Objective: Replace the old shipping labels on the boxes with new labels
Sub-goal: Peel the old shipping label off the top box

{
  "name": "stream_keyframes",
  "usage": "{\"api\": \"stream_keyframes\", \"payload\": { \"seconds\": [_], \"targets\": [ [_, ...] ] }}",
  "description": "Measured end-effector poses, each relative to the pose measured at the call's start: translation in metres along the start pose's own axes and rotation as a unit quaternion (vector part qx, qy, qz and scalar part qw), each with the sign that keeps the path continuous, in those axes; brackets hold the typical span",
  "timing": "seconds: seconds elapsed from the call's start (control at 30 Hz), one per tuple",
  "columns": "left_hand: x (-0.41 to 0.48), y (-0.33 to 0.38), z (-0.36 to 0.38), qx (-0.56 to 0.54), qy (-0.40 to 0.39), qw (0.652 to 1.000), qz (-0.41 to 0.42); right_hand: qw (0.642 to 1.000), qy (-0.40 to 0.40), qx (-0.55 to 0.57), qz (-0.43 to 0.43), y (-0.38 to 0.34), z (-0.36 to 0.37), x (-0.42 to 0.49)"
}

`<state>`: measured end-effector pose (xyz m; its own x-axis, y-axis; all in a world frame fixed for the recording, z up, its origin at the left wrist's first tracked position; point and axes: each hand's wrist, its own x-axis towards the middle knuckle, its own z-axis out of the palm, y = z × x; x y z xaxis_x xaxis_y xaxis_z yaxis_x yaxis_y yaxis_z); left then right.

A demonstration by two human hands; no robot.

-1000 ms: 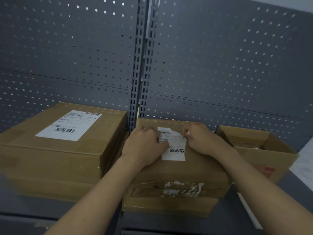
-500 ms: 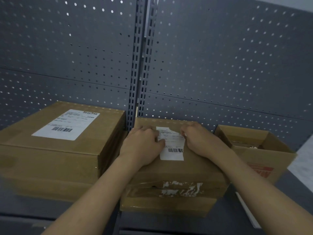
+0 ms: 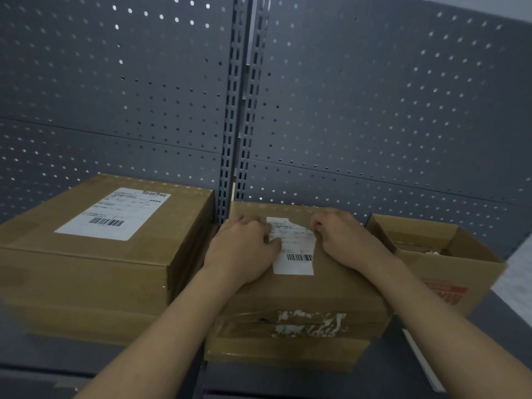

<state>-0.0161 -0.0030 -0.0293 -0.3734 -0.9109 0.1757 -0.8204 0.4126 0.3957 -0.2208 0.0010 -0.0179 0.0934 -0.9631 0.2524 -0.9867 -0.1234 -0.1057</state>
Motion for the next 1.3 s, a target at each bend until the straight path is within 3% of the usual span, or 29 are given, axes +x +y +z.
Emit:
{"api": "stream_keyframes", "payload": {
  "seconds": [0.17,0.37,0.5,0.6,0.93,1.07,1.3],
  "targets": [
    [0.0,0.0,0.001,0.01,0.004,1.0,-0.002,0.999,-0.015,-0.045,-0.025,-0.004,-0.001,0.002],
    [0.0,0.001,0.0,0.003,-0.002,1.0,-0.002,0.997,-0.001,0.072,0.039,0.005,-0.003,0.0],
    [-0.001,0.001,-0.001,0.008,0.0,1.0,0.0,0.994,-0.028,0.088,0.065,0.005,-0.018,-0.001],
    [-0.001,0.001,-0.002,0.004,0.001,1.0,0.002,0.995,-0.065,0.063,0.047,-0.001,-0.023,0.001],
    [0.0,0.0,-0.001,0.003,-0.002,1.0,0.005,0.995,-0.081,-0.059,0.006,-0.007,-0.011,0.008],
    [0.001,-0.001,-0.001,0.003,0.003,1.0,0.007,0.995,-0.095,0.01,0.014,-0.004,-0.014,0.004],
    [0.001,-0.002,0.0,0.007,0.006,1.0,0.011,0.988,-0.033,0.137,0.054,0.009,-0.015,-0.002]
  ]
}}
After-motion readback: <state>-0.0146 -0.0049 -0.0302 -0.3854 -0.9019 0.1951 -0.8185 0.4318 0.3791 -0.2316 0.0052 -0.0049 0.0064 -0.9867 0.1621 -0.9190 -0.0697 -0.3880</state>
